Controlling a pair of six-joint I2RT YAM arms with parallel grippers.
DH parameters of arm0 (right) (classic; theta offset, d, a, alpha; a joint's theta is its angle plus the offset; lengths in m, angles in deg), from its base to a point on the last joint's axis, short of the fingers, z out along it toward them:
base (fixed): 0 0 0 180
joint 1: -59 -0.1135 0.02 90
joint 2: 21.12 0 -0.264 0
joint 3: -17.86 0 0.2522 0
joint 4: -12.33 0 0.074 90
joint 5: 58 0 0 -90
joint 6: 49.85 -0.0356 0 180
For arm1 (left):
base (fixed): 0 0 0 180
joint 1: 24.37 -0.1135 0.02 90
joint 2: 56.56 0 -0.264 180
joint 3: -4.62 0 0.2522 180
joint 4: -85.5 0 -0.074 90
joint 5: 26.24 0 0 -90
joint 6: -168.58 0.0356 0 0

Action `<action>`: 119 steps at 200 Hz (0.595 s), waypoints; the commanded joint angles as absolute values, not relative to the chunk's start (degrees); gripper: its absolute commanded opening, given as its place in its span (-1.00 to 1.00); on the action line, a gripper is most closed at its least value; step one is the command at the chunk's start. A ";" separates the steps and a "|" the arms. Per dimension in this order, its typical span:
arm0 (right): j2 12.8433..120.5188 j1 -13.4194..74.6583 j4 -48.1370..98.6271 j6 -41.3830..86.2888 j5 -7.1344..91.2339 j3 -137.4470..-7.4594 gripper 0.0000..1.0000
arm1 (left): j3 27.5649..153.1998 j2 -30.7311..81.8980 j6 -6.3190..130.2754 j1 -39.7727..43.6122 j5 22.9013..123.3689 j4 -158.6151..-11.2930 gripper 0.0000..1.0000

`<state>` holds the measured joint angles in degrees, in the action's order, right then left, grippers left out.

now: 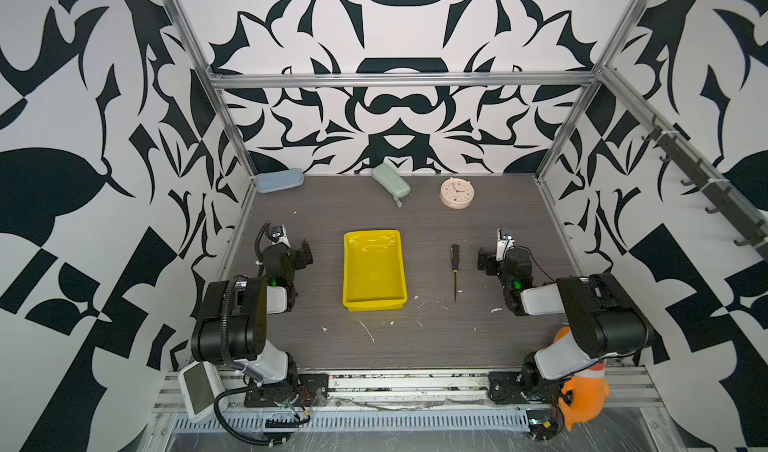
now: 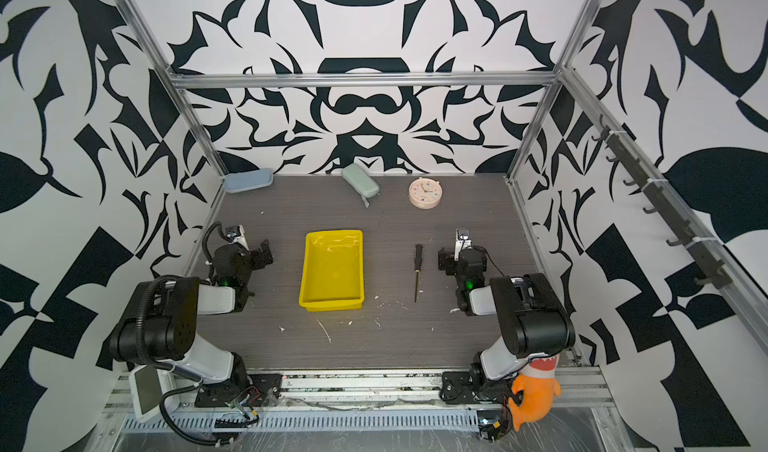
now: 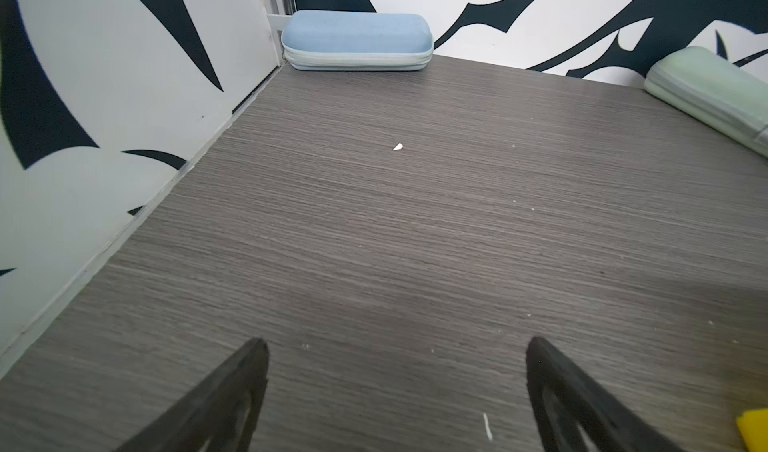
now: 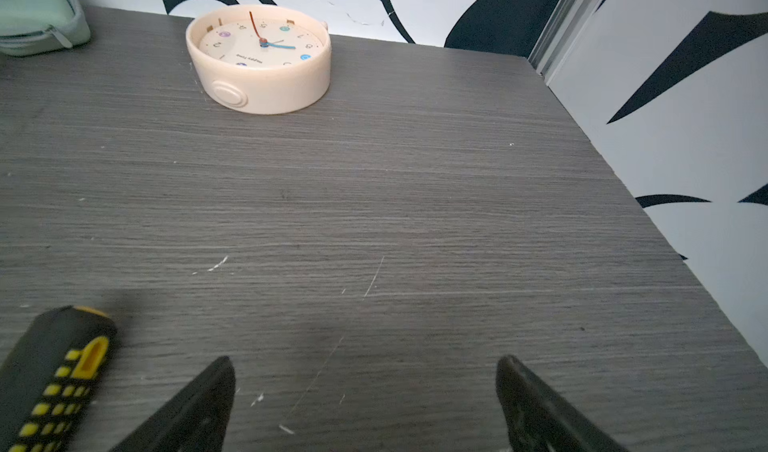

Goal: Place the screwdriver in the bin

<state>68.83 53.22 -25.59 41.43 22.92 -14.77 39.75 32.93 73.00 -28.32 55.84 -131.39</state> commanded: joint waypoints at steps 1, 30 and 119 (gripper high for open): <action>67.74 52.97 -27.60 41.72 23.82 -15.41 1.00 | 40.67 32.29 72.51 -28.34 56.69 -130.99 0.99; 67.84 52.97 -27.40 41.75 23.89 -15.54 1.00 | 40.66 32.23 72.45 -28.40 56.68 -131.03 0.98; 67.83 52.99 -27.32 41.82 23.93 -15.55 1.00 | 40.54 32.30 72.51 -28.37 56.61 -131.17 0.99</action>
<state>68.83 53.22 -25.59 41.63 23.77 -14.80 39.83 32.87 72.96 -28.32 56.15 -130.93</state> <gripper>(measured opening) 0.996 0.992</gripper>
